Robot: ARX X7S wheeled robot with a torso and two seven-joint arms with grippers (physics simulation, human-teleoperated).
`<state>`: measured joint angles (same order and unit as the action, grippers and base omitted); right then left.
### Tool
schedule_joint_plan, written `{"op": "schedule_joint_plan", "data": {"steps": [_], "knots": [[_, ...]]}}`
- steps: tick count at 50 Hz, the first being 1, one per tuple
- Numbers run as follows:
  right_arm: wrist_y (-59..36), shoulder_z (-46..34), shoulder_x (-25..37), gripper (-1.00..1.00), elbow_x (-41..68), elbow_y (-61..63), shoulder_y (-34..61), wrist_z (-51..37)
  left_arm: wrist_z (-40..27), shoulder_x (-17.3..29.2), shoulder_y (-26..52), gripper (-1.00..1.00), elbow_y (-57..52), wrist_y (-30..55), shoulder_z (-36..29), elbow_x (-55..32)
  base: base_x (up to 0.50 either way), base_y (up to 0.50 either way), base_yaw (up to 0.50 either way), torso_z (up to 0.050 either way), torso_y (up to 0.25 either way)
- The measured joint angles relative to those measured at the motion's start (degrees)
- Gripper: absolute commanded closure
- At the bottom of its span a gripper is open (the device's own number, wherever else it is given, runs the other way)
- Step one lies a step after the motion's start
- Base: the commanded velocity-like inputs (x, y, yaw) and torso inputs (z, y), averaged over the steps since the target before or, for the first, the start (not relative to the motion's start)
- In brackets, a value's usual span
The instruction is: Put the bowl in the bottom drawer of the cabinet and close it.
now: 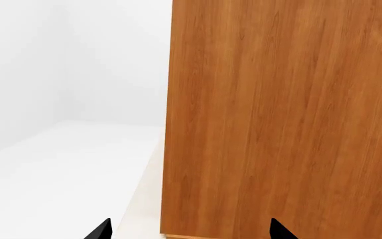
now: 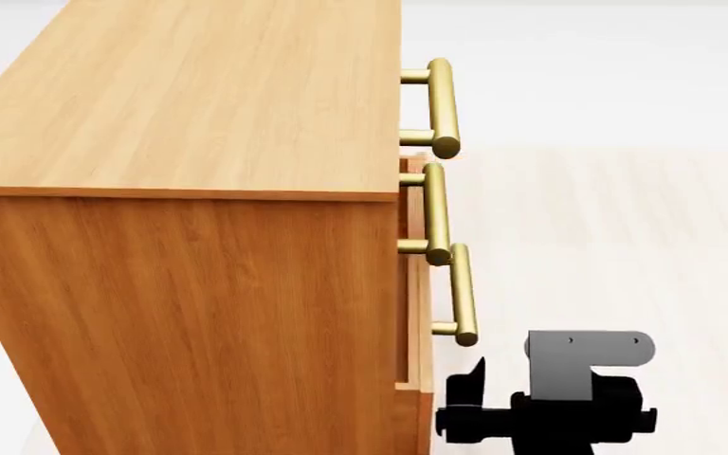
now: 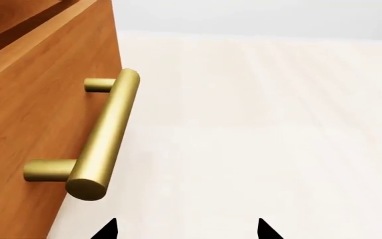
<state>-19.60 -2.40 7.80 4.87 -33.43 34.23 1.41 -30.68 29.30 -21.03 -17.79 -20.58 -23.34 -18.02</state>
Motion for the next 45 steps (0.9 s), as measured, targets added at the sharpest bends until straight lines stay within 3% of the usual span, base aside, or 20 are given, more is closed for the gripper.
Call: {"op": "schedule_joint_plan", "data": {"steps": [45], "knots": [[0.0, -4.0, -1.5, -1.0, -1.7, 0.7, 0.2, 3.0, 0.4, -0.6, 0.1, -1.0, 2.4, -2.1, -0.4, 0.3, 0.0, 0.0, 0.0, 0.0, 0.0]]}}
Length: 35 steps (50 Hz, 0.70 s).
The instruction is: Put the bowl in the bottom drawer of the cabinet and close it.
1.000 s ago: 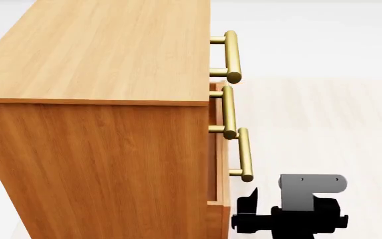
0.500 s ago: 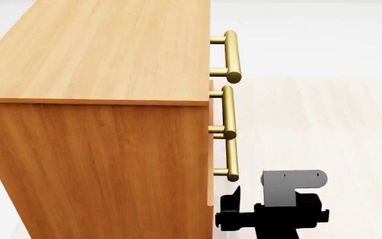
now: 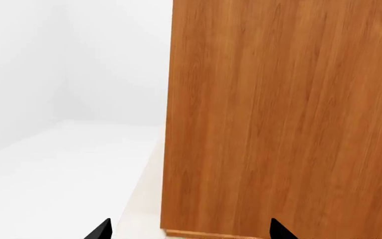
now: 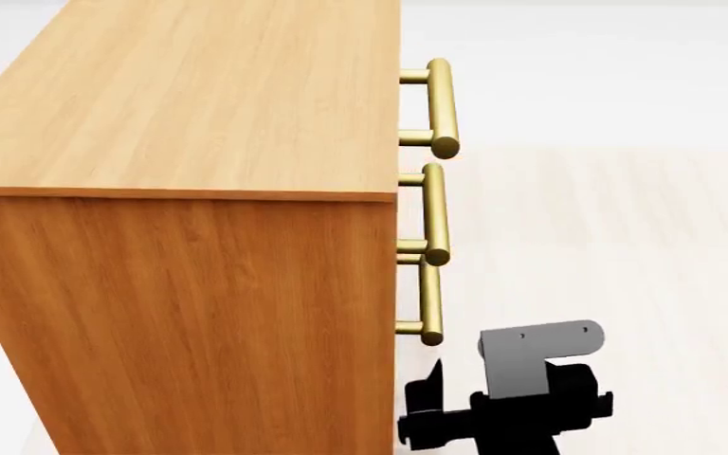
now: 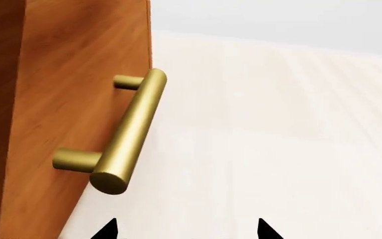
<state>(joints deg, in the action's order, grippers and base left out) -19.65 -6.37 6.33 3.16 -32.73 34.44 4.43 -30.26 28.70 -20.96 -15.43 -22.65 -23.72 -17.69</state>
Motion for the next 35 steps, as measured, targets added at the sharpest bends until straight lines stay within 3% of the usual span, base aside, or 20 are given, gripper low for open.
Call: {"op": "schedule_joint_plan", "data": {"steps": [35], "knots": [[0.1, 2.1, 3.4, -1.0, 5.7, 1.7, -2.1, -6.4, -1.2, 0.8, -0.1, -1.0, -2.1, 1.6, 0.2, -0.1, 0.0, 0.0, 0.0, 0.0, 0.0]]}}
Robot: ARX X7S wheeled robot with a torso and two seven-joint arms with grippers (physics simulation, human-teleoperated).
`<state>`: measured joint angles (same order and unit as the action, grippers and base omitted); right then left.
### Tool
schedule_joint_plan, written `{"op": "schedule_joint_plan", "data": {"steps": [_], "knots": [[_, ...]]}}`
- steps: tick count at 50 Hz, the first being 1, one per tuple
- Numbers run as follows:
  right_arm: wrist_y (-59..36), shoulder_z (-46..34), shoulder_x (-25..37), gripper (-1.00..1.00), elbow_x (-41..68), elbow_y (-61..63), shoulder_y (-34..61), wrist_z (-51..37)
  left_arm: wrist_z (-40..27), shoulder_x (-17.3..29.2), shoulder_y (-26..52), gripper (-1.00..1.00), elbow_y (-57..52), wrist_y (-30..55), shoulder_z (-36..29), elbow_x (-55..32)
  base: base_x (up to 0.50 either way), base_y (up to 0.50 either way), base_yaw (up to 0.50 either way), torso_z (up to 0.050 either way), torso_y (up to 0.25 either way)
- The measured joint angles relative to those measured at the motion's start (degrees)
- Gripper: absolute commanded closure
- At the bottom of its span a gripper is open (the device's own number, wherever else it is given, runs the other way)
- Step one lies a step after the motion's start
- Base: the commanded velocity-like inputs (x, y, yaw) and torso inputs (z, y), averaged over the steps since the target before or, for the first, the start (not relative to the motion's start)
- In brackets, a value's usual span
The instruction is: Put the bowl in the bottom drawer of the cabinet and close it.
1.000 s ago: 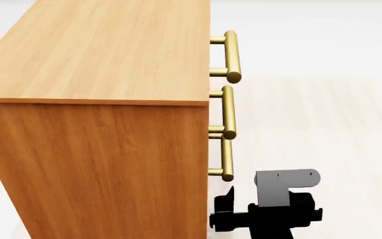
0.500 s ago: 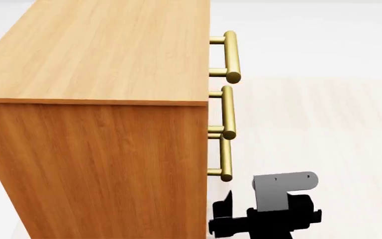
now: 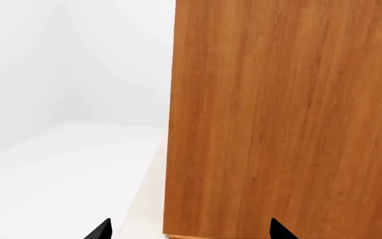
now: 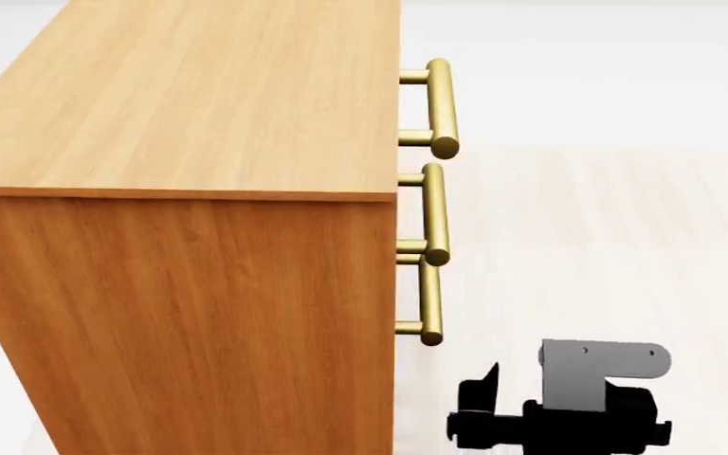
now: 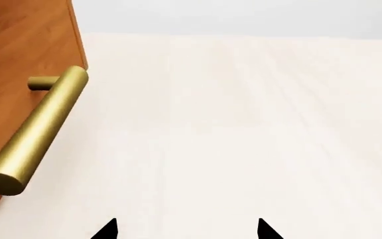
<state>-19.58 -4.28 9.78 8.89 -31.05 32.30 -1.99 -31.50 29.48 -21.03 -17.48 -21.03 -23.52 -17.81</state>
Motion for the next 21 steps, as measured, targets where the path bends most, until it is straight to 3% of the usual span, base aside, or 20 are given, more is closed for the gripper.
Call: {"op": "schedule_joint_plan", "data": {"steps": [21], "knots": [[-12.3, 6.3, 6.4, -1.0, 4.2, 23.4, -4.1, -4.6, -2.3, 2.1, 0.3, -1.0, -6.9, 5.1, 0.6, 0.9, 0.0, 0.0, 0.0, 0.0, 0.0]]}}
